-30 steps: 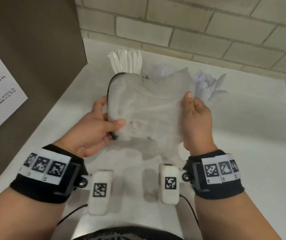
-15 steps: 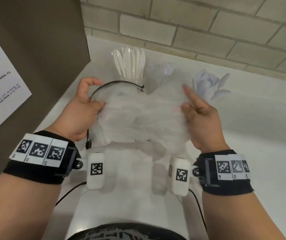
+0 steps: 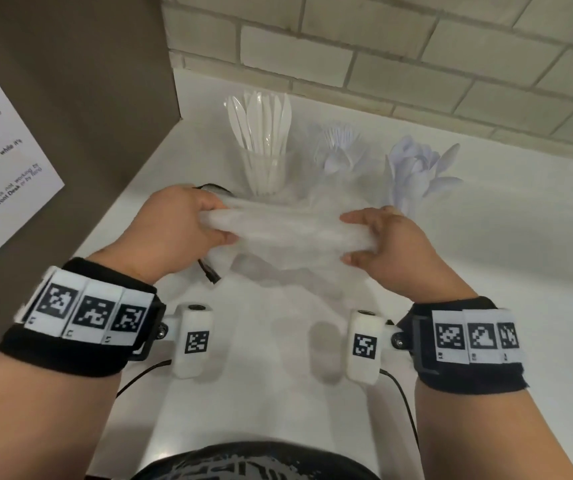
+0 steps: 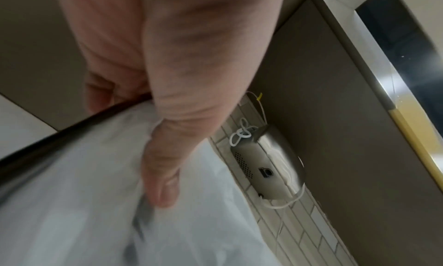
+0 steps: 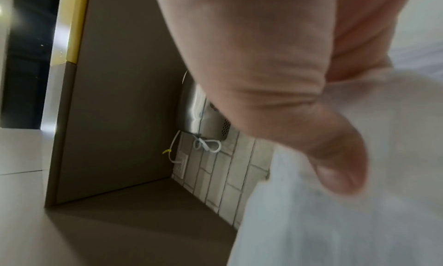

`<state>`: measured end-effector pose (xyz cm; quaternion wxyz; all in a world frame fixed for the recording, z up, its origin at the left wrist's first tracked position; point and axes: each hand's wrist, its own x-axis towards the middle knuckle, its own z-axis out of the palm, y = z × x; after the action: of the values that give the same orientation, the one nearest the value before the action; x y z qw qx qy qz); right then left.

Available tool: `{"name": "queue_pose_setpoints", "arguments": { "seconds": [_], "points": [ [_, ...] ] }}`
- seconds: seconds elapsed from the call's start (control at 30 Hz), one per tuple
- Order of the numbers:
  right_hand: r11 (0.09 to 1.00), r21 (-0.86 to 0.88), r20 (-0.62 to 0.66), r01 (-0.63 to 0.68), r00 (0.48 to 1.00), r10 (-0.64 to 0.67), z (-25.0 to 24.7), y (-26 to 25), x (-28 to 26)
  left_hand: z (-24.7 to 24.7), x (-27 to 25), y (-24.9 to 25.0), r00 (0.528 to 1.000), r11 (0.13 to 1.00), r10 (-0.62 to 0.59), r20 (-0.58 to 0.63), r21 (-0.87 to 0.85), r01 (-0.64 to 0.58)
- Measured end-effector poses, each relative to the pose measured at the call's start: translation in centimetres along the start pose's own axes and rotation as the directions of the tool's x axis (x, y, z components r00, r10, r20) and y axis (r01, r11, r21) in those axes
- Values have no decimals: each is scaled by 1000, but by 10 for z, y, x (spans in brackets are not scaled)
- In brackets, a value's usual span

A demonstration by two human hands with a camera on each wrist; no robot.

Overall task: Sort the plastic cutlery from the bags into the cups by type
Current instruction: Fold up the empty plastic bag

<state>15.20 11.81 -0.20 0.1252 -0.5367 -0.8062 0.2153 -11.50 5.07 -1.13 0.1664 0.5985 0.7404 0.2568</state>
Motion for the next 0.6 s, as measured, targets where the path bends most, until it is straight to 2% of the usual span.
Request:
{"name": "queue_pose_setpoints", "arguments": {
  "seconds": [0.07,0.13,0.17,0.23,0.3,0.37,0.43,0.5,0.57,0.6],
  "points": [
    [999,-37,-158,0,987,-6,8,0,5,5,2,-1,996,991,68,-55,122,-61],
    [991,-135,-264,21,963,-57,13,4,10,4,1,-1,953,952,292,-78,121,-281],
    [986,-165,-282,30,956,-76,14,5,12,2,1,0,918,919,393,-63,56,-389],
    [987,-156,-295,45,951,-90,13,5,15,-1,-3,7,871,870,492,4,-44,-491],
    [995,-92,-319,42,945,-70,9,0,16,-1,-7,16,838,841,537,101,25,-541],
    [997,-54,-373,60,925,-76,8,-5,16,4,-8,19,817,812,509,271,164,-560],
    [997,-18,-453,74,889,-74,7,-9,15,8,-6,23,856,835,377,354,270,-479],
    [995,59,-545,75,838,-31,7,-11,14,10,-2,27,903,855,277,328,345,-388],
    [971,159,-616,176,786,-42,12,-15,12,13,3,29,935,869,232,268,375,-323],
    [955,172,-615,243,783,-88,15,-17,12,14,5,28,945,907,192,264,319,-274]
  ]
}}
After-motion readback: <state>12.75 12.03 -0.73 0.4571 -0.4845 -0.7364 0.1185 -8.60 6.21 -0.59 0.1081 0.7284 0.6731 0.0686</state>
